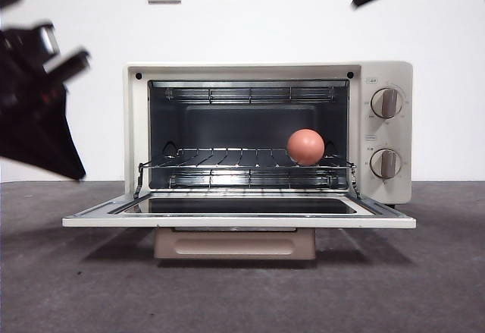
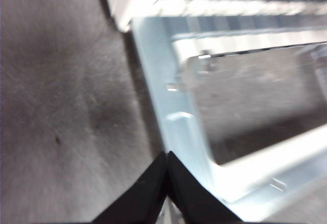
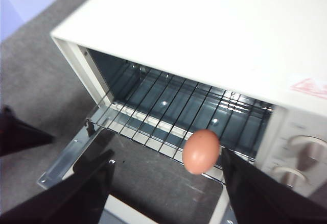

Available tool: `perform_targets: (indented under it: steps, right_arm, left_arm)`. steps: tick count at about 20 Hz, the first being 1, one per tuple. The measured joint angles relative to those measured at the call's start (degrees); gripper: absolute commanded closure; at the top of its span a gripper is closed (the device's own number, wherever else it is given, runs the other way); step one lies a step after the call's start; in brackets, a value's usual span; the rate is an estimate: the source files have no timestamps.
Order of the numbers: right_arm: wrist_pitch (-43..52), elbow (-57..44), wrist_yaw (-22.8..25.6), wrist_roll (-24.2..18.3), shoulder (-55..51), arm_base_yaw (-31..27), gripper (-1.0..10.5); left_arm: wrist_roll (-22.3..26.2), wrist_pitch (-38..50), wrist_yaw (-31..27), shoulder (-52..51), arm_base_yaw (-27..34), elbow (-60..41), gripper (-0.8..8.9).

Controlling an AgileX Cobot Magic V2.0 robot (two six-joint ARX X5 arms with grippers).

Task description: Eggoven

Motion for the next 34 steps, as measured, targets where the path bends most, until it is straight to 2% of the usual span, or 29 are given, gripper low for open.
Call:
perform_targets:
  steps: [3, 7, 10, 16, 20, 25, 28, 31, 34]
  right_arm:
    - [-3.9, 0.0, 1.1, 0.0, -6.1, 0.0, 6.1]
    - [-6.8, 0.0, 1.9, -0.3, -11.6, 0.0, 6.1]
    - [-7.3, 0.0, 2.4, -0.3, -13.4, 0.0, 6.1]
    - [-7.6, 0.0, 3.1, -0.3, -14.8, 0.0, 6.1]
    - [-7.8, 0.0, 3.1, -0.3, -15.0, 0.0, 6.1]
    - [-8.0, 0.0, 3.1, -0.3, -15.0, 0.0, 6.1]
    - [-8.0, 0.0, 3.1, -0.3, -15.0, 0.0, 6.1]
    - [-8.6, 0.0, 3.1, -0.3, -15.0, 0.0, 6.1]
    - [-9.7, 0.0, 3.1, -0.3, -15.0, 0.0, 6.1]
  left_arm:
    - [0.0, 4.1, 0.0, 7.1, 0.2, 0.0, 8.07]
    - [0.0, 7.7, 0.5, 11.4, 0.2, 0.0, 8.07]
    - [0.0, 9.5, 5.6, 13.4, 0.2, 0.0, 8.07]
    - [-0.5, 10.1, 11.3, 14.7, 1.5, -0.3, 8.07]
    - [-4.1, 13.9, 16.7, 14.8, 3.9, -0.7, 8.07]
    - [-6.6, 15.8, 18.9, 11.3, 4.9, -0.7, 8.07]
    - [-9.2, 21.6, 20.7, 10.5, 5.1, -0.7, 8.07]
    - [-13.3, 31.6, 22.4, 10.2, 4.2, -0.5, 8.07]
    - [-16.2, 34.4, 20.8, 10.1, 4.3, 0.3, 8.07]
